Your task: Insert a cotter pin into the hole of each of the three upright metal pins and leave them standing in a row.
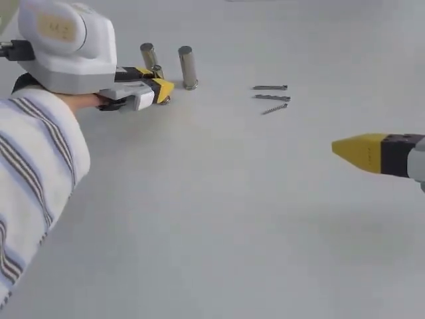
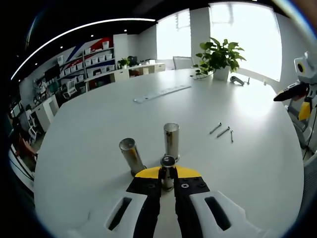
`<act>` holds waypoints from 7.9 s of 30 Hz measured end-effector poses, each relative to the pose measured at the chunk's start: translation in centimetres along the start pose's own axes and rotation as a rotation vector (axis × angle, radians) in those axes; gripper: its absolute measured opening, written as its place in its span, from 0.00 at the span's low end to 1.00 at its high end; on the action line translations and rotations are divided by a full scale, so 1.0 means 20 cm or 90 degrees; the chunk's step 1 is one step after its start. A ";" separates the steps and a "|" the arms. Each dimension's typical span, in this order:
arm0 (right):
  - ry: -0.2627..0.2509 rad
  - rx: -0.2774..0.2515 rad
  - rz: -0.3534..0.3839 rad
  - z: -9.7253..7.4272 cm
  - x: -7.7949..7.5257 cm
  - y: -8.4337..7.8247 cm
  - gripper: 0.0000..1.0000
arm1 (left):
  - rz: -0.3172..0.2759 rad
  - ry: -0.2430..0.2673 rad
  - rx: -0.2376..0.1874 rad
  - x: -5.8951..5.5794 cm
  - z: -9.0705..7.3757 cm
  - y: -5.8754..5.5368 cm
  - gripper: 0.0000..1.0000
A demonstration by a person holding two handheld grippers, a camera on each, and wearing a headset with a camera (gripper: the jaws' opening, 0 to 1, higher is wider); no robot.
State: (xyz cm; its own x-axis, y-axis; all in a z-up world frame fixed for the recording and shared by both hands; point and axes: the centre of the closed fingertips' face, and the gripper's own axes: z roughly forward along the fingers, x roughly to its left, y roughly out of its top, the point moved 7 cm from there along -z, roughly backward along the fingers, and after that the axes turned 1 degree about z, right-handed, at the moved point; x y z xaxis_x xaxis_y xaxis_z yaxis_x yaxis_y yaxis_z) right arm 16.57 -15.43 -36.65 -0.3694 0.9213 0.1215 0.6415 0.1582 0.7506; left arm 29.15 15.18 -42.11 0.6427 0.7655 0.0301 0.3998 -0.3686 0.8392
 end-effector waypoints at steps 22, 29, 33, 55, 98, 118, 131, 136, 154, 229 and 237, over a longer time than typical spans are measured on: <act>0.039 -0.003 -0.023 0.01 0.10 0.00 0.85 | -0.029 -0.056 -0.074 -0.19 -0.24 0.11 0.05; 0.047 -0.006 -0.036 -0.02 0.14 0.00 0.84 | -0.011 -0.065 -0.070 -0.27 -0.28 0.06 0.05; 0.045 -0.010 -0.033 -0.03 0.14 -0.01 0.84 | -0.010 -0.068 -0.065 -0.31 -0.29 0.03 0.05; 0.065 -0.022 -0.042 -0.08 0.19 -0.01 0.84 | -0.016 -0.095 -0.040 -0.48 -0.31 -0.14 0.05; 0.078 0.005 -0.045 -0.06 0.21 -0.05 0.84 | -0.010 -0.087 -0.035 -0.52 -0.29 -0.20 0.05; 0.098 0.019 -0.062 -0.05 0.25 -0.07 0.85 | 0.004 -0.086 -0.035 -0.52 -0.30 -0.21 0.09; 0.103 0.020 -0.061 -0.04 0.26 -0.08 0.85 | -0.001 -0.120 -0.059 -0.53 -0.38 -0.16 0.42; 0.106 0.028 -0.065 -0.04 0.26 -0.09 0.85 | -0.009 -0.130 -0.080 -0.53 -0.43 -0.12 0.54; 0.109 0.036 -0.071 -0.04 0.27 -0.10 0.85 | -0.040 -0.126 -0.118 -0.50 -0.56 -0.09 0.99; 0.307 0.186 -0.443 0.67 0.20 0.25 0.29 | -0.085 -0.007 -0.088 -0.49 -0.77 -0.23 0.91; 0.320 0.207 -0.492 0.74 0.16 0.25 0.22 | -0.092 -0.004 -0.091 -0.48 -0.77 -0.22 0.90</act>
State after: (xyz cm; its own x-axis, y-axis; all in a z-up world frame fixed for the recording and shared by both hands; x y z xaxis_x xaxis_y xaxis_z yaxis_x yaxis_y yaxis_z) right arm 28.53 -6.52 -42.13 -0.9612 0.2758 -0.0099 0.2282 0.8144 0.5336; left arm 11.08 17.55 -37.73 0.5892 0.8019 -0.0990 0.3913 -0.1760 0.9033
